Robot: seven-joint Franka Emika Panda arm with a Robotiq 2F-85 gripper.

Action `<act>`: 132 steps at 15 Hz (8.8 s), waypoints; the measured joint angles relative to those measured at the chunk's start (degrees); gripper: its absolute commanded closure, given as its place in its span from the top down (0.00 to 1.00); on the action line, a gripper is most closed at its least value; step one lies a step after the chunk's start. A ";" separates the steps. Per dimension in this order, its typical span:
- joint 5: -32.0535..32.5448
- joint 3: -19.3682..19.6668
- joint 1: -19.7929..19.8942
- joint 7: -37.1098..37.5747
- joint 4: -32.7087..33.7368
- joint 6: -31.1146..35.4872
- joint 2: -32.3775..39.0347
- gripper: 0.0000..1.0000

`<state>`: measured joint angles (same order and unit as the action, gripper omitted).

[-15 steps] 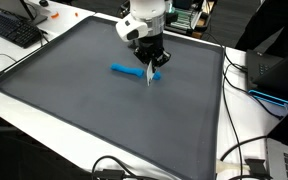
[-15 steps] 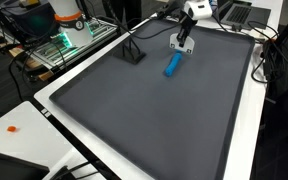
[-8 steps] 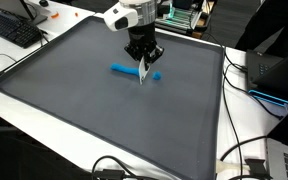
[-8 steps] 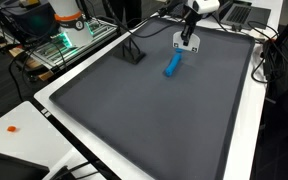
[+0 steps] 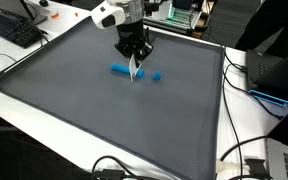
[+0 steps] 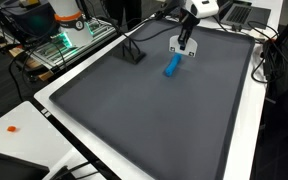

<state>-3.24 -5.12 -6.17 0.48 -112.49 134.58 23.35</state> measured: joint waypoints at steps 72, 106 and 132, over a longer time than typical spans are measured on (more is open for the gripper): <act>1.09 0.43 1.91 -5.16 -2.03 0.64 1.43 0.01; 0.47 0.35 3.11 -6.43 -1.56 1.47 -0.44 0.01; -1.98 0.56 4.43 -7.50 -4.87 2.40 0.84 0.01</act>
<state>-5.22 -4.55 -1.74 -7.02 -117.35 136.98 24.20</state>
